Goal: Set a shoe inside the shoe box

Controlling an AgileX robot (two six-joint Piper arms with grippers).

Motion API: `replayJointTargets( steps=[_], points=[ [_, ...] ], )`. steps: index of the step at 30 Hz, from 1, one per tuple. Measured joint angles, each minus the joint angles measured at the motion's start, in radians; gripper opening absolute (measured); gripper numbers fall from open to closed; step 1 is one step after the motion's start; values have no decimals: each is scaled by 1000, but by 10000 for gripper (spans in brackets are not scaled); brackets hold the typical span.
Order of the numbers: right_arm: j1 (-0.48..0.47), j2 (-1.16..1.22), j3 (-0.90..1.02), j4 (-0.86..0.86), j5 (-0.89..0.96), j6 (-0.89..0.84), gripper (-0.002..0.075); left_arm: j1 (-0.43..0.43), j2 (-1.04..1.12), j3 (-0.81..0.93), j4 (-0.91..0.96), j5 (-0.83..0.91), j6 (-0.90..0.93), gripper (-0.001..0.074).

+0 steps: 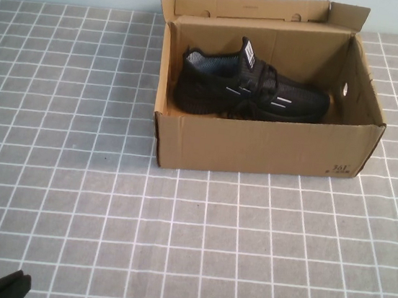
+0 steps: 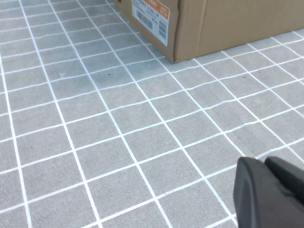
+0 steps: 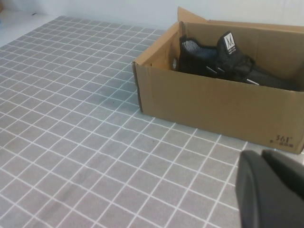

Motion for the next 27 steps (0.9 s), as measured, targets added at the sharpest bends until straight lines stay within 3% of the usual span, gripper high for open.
replayJointTargets(
  steps=[13,16,21,27],
  points=[
    [0,0,10,-47,-19,0,-16,0,0,0,0,3,0,-1],
    [-29,0,74,-72,-175,0,-16,0,0,0,0,4,0,-1],
    [-217,0,307,-72,-612,0,-16,0,0,0,0,8,0,-1],
    [-389,-58,581,-11,-888,3,-16,0,0,0,0,8,0,-1]
  ],
)
